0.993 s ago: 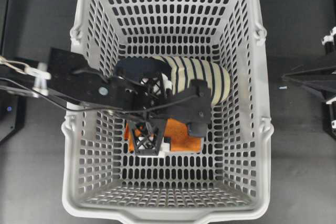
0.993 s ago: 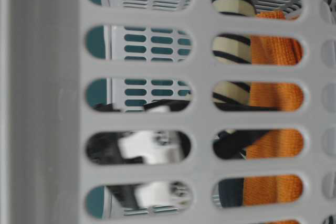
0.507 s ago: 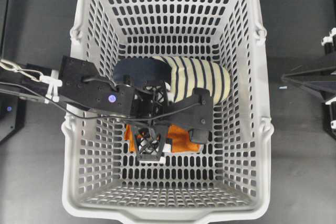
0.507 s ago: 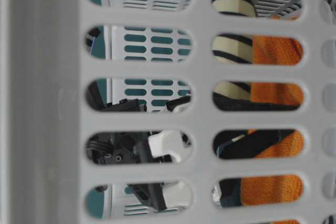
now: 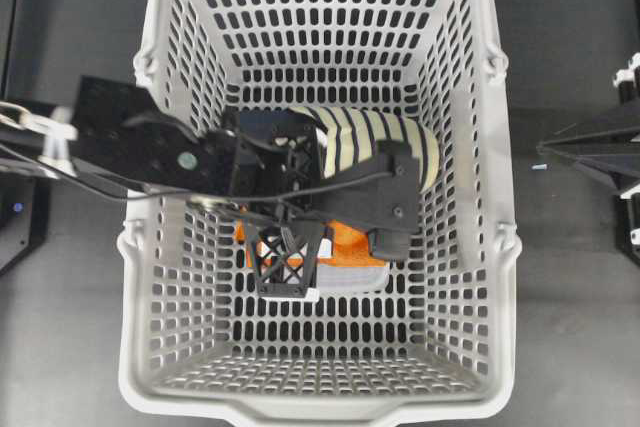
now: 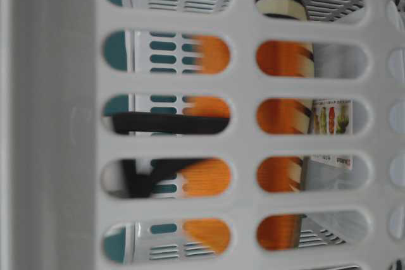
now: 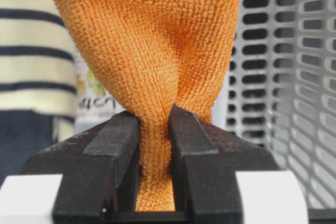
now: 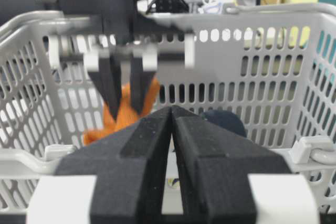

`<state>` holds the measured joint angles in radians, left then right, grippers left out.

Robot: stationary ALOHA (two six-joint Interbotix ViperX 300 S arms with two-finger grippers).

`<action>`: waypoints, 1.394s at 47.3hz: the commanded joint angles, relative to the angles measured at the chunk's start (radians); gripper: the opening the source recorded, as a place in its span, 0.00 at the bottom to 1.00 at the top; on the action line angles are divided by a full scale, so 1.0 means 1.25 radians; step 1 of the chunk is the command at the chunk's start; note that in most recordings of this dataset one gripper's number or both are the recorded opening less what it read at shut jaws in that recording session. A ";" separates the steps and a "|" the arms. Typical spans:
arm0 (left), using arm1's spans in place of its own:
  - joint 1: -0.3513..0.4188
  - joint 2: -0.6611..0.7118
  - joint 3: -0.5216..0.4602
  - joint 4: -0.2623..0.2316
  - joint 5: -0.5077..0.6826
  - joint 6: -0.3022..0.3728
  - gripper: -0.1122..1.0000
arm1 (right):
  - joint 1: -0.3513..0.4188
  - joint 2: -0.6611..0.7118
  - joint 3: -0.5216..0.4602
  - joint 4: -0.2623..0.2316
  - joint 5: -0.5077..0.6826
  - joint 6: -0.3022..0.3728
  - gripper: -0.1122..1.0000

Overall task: Pick up the orange cloth from the shopping basket with the left arm.
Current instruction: 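Lift the orange cloth upward out of the basket with the left gripper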

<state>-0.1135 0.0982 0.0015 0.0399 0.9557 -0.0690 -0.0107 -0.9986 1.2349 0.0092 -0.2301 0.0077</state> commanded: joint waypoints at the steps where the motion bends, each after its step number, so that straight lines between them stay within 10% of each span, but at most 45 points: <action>1: -0.002 -0.033 -0.101 0.004 0.088 -0.002 0.21 | -0.001 0.002 -0.006 0.002 -0.005 0.000 0.10; 17: -0.002 -0.027 -0.355 0.004 0.303 -0.005 0.21 | -0.001 -0.010 -0.004 0.002 -0.004 0.000 0.10; 66: -0.002 -0.025 -0.346 0.002 0.312 -0.006 0.21 | -0.001 -0.017 -0.004 0.004 0.004 0.000 0.10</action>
<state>-0.1150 0.0874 -0.4218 0.0399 1.3499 -0.0767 -0.0107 -1.0247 1.2379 0.0107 -0.2224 0.0077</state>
